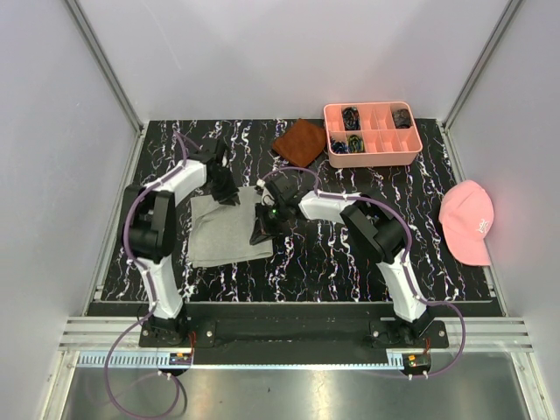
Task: Fold the napkin into a case and place the utensils inside
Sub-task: Smooth out the square-folded napkin at the center of the board, then move the square-folded napkin to the center of the board.
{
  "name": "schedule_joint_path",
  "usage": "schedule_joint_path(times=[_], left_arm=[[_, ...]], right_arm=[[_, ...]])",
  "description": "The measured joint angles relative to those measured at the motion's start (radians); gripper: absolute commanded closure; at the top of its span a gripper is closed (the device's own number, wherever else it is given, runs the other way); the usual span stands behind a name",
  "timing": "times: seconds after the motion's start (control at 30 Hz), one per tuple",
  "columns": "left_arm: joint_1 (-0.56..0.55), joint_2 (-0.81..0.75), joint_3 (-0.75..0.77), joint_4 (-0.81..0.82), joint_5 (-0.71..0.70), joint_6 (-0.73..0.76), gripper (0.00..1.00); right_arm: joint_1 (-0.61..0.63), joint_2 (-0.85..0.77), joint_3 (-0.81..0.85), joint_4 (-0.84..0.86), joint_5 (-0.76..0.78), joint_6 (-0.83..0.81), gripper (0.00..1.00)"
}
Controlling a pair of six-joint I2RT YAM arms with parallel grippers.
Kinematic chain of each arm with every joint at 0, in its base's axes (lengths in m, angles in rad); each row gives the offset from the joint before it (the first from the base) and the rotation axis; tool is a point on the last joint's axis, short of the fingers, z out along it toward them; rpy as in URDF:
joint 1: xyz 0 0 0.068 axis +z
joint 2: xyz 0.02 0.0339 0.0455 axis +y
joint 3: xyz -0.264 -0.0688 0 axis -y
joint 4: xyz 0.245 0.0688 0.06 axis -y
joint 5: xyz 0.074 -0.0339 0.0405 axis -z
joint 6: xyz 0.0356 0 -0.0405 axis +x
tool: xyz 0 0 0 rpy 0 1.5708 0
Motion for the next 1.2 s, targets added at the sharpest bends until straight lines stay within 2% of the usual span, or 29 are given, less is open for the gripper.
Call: schedule_joint_path(times=[0.17, 0.3, 0.5, 0.6, 0.67, 0.77, 0.9, 1.07, 1.13, 1.2], left_arm=[[0.005, 0.146, 0.124, -0.024, -0.025, -0.008, 0.86], [0.024, 0.184, 0.192, -0.119, -0.090, 0.016, 0.88], [0.179, 0.175, 0.238, -0.265, -0.297, 0.094, 0.88], [0.252, 0.133, 0.239, -0.306, -0.402, 0.109, 0.83], [0.270, 0.070, 0.228, -0.314, -0.440, 0.111, 0.75], [0.255, -0.066, 0.153, -0.282, -0.415, 0.112, 0.74], [0.232, -0.225, 0.040, -0.244, -0.309, 0.112, 0.73], [0.230, -0.277, -0.127, -0.161, -0.155, 0.099, 0.67], [0.229, -0.286, -0.194, -0.144, -0.103, 0.089, 0.62], [0.228, -0.304, -0.257, -0.128, -0.060, 0.077, 0.60]], right_arm=[[-0.004, 0.000, -0.003, 0.010, 0.000, 0.008, 0.92], [-0.017, 0.000, -0.014, 0.023, -0.006, 0.019, 0.92], [-0.046, 0.000, -0.036, 0.053, -0.027, 0.032, 0.93], [-0.057, -0.002, -0.042, 0.064, -0.027, 0.035, 0.93], [-0.067, -0.004, -0.047, 0.066, -0.026, 0.034, 0.92], [-0.084, -0.015, -0.055, 0.060, -0.015, 0.019, 0.92], [-0.120, -0.025, -0.052, 0.037, 0.014, -0.029, 0.91], [-0.183, -0.014, 0.027, -0.046, 0.108, -0.119, 0.87], [-0.208, 0.009, 0.099, -0.093, 0.176, -0.174, 0.82], [-0.224, 0.031, 0.174, -0.143, 0.257, -0.239, 0.77]])
